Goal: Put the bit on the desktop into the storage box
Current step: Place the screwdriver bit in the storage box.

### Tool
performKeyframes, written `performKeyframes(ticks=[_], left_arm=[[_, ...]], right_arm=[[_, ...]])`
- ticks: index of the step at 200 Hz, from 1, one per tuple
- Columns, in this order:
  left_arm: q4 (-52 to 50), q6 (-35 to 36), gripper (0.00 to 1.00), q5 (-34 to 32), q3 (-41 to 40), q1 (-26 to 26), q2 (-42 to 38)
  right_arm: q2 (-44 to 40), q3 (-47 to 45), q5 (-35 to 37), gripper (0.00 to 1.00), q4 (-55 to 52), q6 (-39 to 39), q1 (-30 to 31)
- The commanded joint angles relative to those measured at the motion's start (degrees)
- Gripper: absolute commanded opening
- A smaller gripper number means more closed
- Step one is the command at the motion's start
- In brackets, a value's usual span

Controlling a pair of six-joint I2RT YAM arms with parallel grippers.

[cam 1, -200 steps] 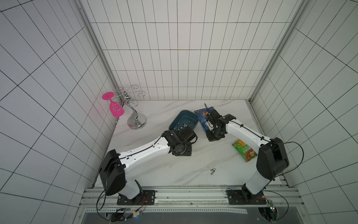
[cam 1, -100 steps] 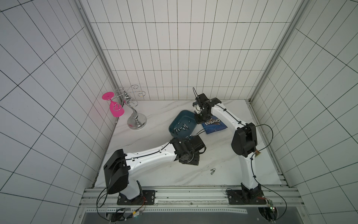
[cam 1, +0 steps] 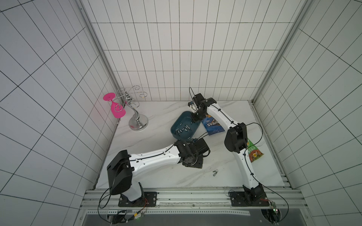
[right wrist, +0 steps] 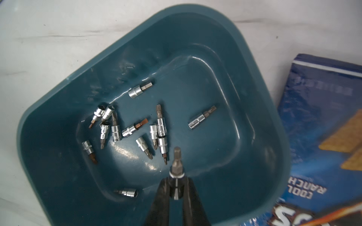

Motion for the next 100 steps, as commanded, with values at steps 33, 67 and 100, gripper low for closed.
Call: performKeyframes(ticks=[33,67,100], left_arm=[[0.7,0.2,0.5,0.7,3.0,-0.7,2.0],[0.6,0.4,0.5,0.9,3.7,-0.9,3.1],[0.6,0.5,0.5,1.2,4.3,-0.9,4.2]], right_arm=[[4.7,2.6,0.4,0.0,1.7,-2.0,1.4],[6.2,2.7,2.2,0.0,2.5,-2.6,1.7],[7.4,2.8,3.2,0.0,2.3,-3.3,2.0]])
